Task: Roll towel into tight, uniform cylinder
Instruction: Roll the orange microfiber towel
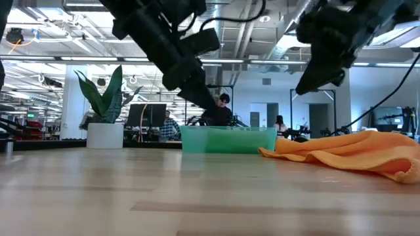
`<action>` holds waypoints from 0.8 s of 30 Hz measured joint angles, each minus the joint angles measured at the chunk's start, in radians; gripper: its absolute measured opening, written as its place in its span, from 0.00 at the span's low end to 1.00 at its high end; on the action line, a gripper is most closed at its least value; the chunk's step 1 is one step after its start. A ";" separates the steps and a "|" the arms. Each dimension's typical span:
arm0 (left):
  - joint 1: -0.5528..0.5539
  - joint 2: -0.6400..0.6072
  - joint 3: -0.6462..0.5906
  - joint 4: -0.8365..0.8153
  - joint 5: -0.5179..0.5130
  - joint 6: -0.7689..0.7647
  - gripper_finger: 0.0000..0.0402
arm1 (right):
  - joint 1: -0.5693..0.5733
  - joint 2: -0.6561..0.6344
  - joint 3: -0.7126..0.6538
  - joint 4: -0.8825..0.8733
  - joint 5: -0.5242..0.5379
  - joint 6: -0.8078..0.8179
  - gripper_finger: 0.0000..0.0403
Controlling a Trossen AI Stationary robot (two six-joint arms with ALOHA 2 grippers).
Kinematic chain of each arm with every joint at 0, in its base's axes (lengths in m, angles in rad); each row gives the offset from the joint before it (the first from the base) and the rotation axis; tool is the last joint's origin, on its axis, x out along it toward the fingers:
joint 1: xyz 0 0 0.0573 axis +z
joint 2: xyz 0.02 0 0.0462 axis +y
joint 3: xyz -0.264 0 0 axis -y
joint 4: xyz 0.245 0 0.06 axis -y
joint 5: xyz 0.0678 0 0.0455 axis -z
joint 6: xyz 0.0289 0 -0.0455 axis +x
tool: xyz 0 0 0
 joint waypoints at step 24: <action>-0.195 0.000 0.000 0.157 -0.001 -0.084 0.26 | 0.583 0.395 0.268 -0.042 0.376 0.542 0.15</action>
